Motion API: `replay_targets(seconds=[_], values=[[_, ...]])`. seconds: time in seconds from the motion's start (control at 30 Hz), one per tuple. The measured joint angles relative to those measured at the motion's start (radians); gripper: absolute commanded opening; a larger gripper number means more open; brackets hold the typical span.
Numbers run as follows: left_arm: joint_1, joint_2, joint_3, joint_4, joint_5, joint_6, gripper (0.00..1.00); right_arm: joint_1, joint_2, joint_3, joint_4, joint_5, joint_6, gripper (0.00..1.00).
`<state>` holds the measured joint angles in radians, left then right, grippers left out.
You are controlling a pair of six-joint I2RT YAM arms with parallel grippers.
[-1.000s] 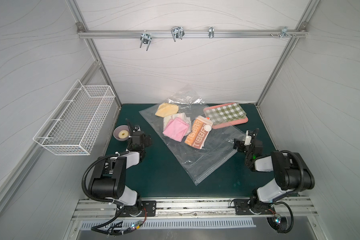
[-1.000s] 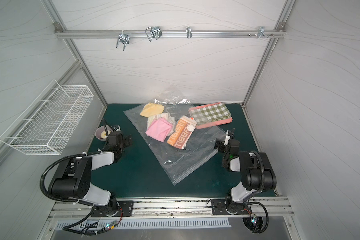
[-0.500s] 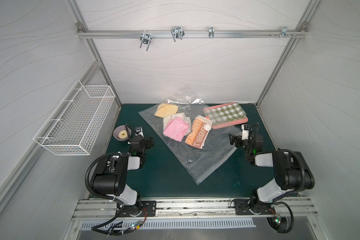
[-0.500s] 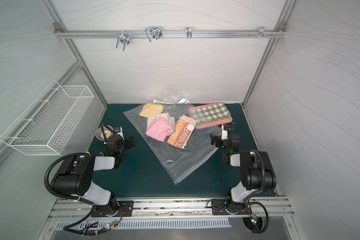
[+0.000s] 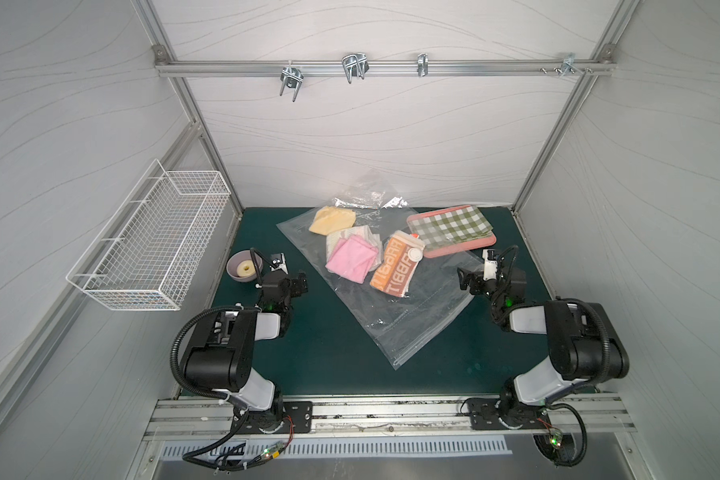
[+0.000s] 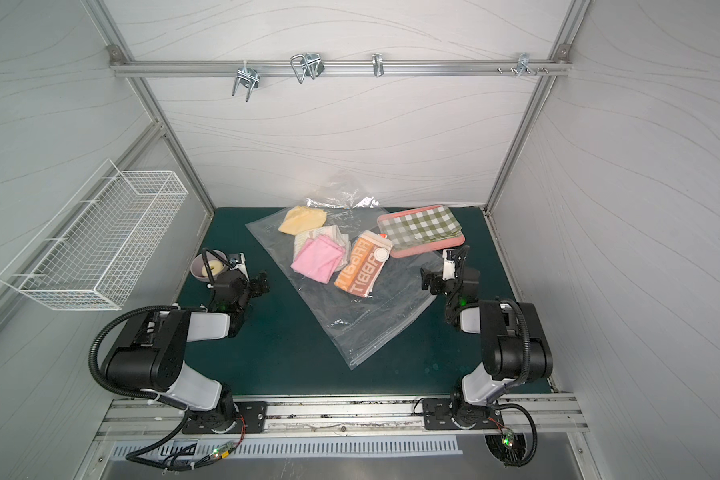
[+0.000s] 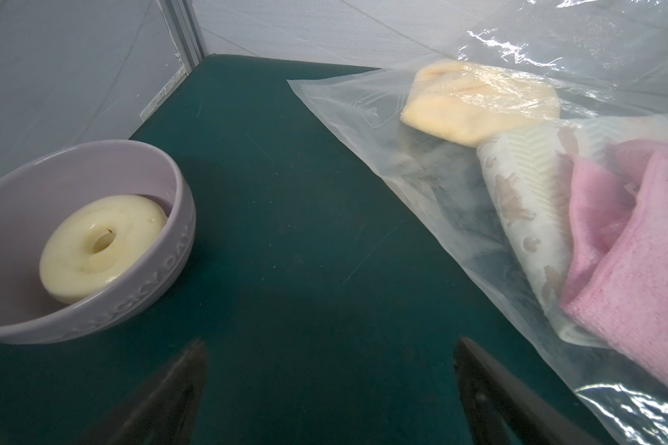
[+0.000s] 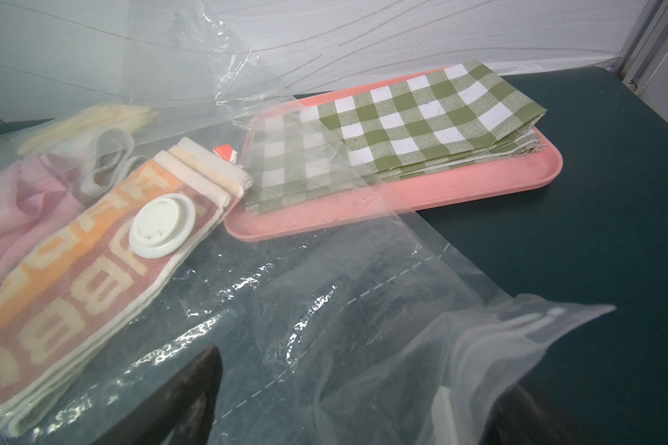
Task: Place the folded towel into the vacuum bag
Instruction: Reset both arms
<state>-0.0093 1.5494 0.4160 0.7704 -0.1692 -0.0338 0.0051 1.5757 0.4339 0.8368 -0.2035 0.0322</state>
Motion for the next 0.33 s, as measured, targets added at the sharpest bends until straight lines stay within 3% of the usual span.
replay_targets(seconds=[0.33], values=[[0.02, 0.0, 0.001, -0.006, 0.032, -0.003, 1.0, 0.0, 0.0, 0.0, 0.0, 0.0, 0.0, 0.99]])
